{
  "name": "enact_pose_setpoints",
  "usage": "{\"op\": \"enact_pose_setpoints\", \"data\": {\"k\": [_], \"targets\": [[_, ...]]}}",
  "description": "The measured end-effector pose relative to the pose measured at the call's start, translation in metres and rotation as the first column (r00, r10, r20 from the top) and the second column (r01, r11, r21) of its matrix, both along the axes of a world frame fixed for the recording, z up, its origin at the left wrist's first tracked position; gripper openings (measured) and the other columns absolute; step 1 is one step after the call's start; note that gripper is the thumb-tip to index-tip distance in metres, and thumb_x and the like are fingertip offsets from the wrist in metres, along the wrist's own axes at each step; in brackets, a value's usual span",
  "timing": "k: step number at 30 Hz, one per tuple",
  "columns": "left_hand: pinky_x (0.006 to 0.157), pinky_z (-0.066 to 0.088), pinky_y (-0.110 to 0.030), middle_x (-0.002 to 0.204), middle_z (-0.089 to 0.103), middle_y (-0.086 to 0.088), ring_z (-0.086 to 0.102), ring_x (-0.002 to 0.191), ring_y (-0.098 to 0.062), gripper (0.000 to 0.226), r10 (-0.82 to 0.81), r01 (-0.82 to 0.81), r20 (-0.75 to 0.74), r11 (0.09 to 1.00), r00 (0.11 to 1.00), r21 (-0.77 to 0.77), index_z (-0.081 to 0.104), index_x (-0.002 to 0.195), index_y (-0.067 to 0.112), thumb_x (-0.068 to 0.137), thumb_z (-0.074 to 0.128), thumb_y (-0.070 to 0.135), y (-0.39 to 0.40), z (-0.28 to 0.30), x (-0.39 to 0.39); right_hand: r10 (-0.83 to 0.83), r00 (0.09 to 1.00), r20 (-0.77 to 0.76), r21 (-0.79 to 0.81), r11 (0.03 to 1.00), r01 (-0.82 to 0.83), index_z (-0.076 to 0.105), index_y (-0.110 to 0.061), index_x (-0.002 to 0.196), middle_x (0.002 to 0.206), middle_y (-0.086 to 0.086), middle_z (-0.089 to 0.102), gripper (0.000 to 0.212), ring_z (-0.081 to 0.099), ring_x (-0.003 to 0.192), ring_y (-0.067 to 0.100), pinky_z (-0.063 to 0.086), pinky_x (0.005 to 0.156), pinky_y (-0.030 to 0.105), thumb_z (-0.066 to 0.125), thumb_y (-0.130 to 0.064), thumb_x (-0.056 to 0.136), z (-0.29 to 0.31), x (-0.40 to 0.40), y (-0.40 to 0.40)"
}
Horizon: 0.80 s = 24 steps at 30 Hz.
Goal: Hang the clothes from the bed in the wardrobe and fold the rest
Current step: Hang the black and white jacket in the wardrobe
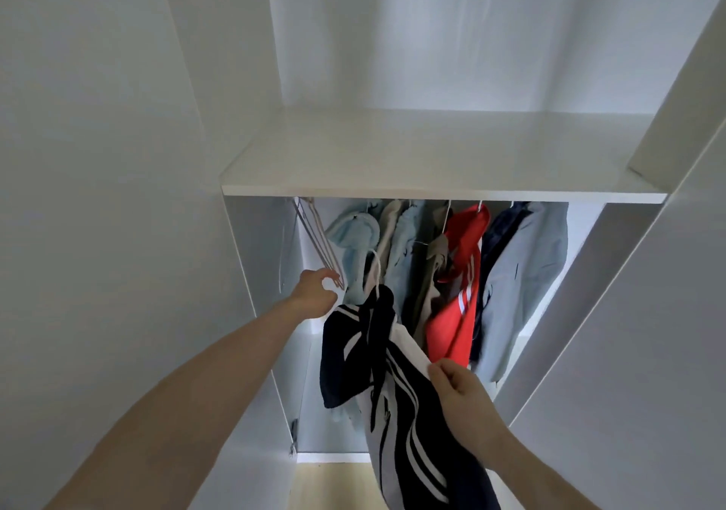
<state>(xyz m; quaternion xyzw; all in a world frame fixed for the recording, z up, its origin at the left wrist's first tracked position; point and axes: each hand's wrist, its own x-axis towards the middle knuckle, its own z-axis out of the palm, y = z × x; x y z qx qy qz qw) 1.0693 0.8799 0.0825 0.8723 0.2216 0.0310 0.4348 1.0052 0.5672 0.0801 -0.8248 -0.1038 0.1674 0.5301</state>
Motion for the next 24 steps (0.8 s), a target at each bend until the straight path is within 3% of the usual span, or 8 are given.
{"op": "enact_pose_setpoints", "data": {"k": [2,5,7,11,13,16,20,24], "targets": [[0.07,0.05,-0.024,0.151,0.037,-0.017,0.061,0.116,-0.045,0.052,-0.015,0.015,-0.032,1.0,0.999,0.009,0.056,0.144,0.012,0.095,0.053,-0.005,0.003,0.0,0.016,-0.011,0.999,-0.03,0.022,1.0,0.012,0.049,0.0,0.081,0.063,0.0,0.039,0.036,0.039,0.058,0.014,0.034,0.056,0.03,0.052,-0.026,0.106,0.003,0.003,0.012],[0.094,0.055,-0.033,0.161,0.026,-0.016,0.056,0.127,-0.042,0.057,-0.03,0.031,-0.072,0.999,0.997,0.024,0.049,0.151,0.013,0.097,0.052,-0.004,0.013,-0.004,0.045,-0.092,0.993,-0.068,0.038,0.995,0.095,0.056,-0.003,0.085,0.064,0.001,0.045,0.032,0.044,0.06,0.015,0.038,0.06,0.031,0.052,-0.028,0.105,-0.002,0.014,0.03],[0.109,0.048,-0.039,0.164,0.02,-0.017,0.05,0.135,-0.037,0.059,-0.056,0.063,-0.133,0.997,0.99,0.052,0.045,0.155,0.017,0.099,0.051,0.0,0.017,-0.008,0.062,-0.175,0.977,-0.123,0.076,0.98,0.185,0.059,-0.005,0.083,0.063,0.001,0.046,0.03,0.045,0.059,0.016,0.04,0.058,0.031,0.053,-0.027,0.103,-0.004,0.021,0.034],[0.12,0.034,-0.036,0.169,0.003,-0.017,0.028,0.152,-0.032,0.06,-0.083,0.115,-0.274,0.988,0.958,0.104,0.033,0.16,0.023,0.103,0.044,0.011,0.025,-0.019,0.084,-0.313,0.943,-0.109,0.055,0.946,0.32,0.055,-0.016,0.068,0.056,-0.002,0.041,0.035,0.041,0.051,0.015,0.036,0.051,0.028,0.055,-0.027,0.102,-0.009,0.027,0.022],[0.119,0.036,-0.035,0.168,0.01,-0.017,0.027,0.153,-0.031,0.057,-0.086,0.114,-0.273,0.99,0.958,0.088,0.037,0.158,0.019,0.102,0.047,0.013,0.025,-0.023,0.091,-0.351,0.933,-0.081,0.024,0.935,0.354,0.05,-0.018,0.063,0.055,-0.003,0.039,0.039,0.039,0.05,0.015,0.035,0.053,0.028,0.056,-0.028,0.101,-0.01,0.025,0.014],[0.098,0.055,-0.038,0.14,0.055,-0.016,0.06,0.123,-0.033,0.041,0.056,-0.056,-0.121,0.998,0.991,0.002,0.057,0.136,0.008,0.096,0.059,0.016,0.019,-0.026,0.1,-0.334,0.941,-0.054,0.003,0.942,0.335,0.051,-0.013,0.064,0.055,-0.002,0.038,0.039,0.037,0.05,0.014,0.033,0.052,0.027,0.057,-0.028,0.1,-0.006,0.022,0.009],[0.098,0.056,-0.041,0.134,0.06,-0.014,0.063,0.117,-0.03,0.06,0.152,-0.169,-0.129,0.977,0.98,-0.133,0.048,0.143,0.007,0.092,0.069,0.03,0.014,-0.026,0.109,-0.316,0.949,-0.017,-0.004,0.949,0.316,0.054,-0.011,0.067,0.055,-0.003,0.04,0.035,0.038,0.052,0.013,0.036,0.056,0.029,0.059,-0.027,0.099,0.0,0.02,0.018],[0.091,0.056,-0.033,0.133,0.062,-0.013,0.064,0.116,-0.031,0.057,0.163,-0.169,-0.197,0.985,0.967,-0.016,0.055,0.138,0.005,0.094,0.069,0.039,0.015,-0.028,0.116,-0.25,0.968,0.03,-0.017,0.968,0.251,0.051,-0.008,0.069,0.054,-0.007,0.035,0.036,0.033,0.05,0.01,0.03,0.047,0.021,0.059,-0.024,0.1,0.007,0.019,0.035]]}}
